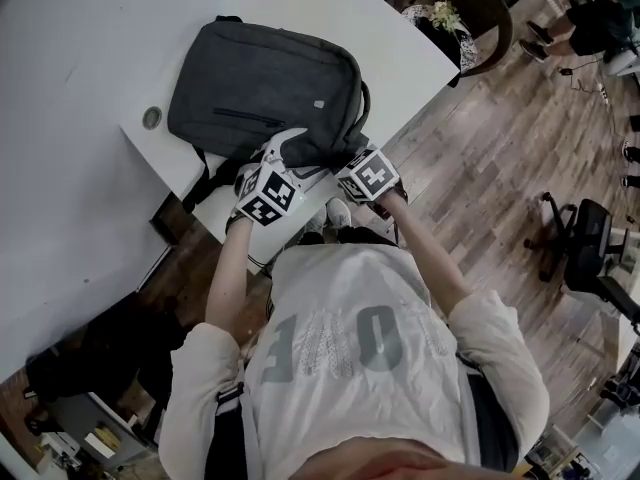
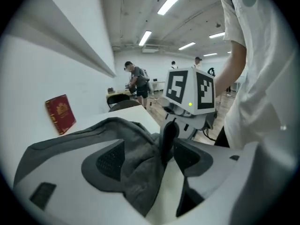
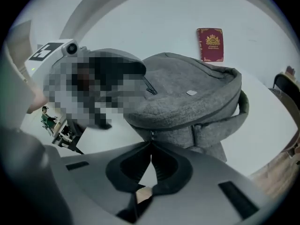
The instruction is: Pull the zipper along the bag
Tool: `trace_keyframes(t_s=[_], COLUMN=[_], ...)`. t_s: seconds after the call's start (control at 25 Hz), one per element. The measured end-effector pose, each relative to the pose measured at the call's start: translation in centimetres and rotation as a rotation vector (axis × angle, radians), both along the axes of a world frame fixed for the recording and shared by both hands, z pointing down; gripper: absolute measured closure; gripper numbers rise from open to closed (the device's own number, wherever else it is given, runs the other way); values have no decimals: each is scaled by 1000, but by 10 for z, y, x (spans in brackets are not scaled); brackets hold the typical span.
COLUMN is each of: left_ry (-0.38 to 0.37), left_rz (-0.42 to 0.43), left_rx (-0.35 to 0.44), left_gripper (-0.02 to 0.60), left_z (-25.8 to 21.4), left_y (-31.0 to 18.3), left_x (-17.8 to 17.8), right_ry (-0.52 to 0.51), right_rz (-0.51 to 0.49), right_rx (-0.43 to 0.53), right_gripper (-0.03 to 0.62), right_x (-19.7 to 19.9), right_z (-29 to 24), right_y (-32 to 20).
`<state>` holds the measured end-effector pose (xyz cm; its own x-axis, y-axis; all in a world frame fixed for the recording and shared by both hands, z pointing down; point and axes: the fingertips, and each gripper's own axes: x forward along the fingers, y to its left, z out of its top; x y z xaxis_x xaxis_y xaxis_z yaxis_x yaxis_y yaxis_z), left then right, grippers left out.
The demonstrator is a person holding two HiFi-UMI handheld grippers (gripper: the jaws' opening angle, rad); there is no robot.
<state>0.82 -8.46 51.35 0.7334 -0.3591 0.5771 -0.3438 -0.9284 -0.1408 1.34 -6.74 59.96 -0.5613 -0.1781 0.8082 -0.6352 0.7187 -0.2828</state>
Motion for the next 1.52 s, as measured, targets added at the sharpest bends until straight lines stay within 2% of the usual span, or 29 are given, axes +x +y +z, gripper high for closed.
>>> trace_keyframes(t_s=[0.08,0.12,0.16,0.2,0.28,0.36,0.56,0.8,1.2,1.4,1.52], left_ry=[-88,-147,-194,-217,-194,-152,-141,-124,-120,-131,-135], left_rz=[66,81,79,65,17,-24,-40,-72,-81,-72,-80], left_rx=[-18,-9,16,46,60,25,-34,-50,-33,-16,-24], left_gripper=[238,297,426,485,489,499,508,509,514,518,522], left_z=[15,25,33,38,40,39,40,41,40,42,42], left_y=[17,21,22,21,19,18,17,16,16,19,19], left_x=[12,12,9,6,2,1,0,-1,-3,-4,-4], right_ry=[-23,-26,-24,-16,9,52,242,347,409,453,489], right_rz=[16,22,26,25,12,-14,-153,-215,-170,-91,-100], right_rx=[4,11,18,27,47,81,232,340,356,370,387], right_gripper=[565,565,565,565,565,565,563,563,562,563,562], right_x=[-2,-1,0,1,4,8,14,19,35,63,71], right_z=[-1,-1,-1,-2,-3,-6,-15,-22,-30,-37,-39], right_y=[5,7,8,8,8,5,-2,-6,-16,-33,-46])
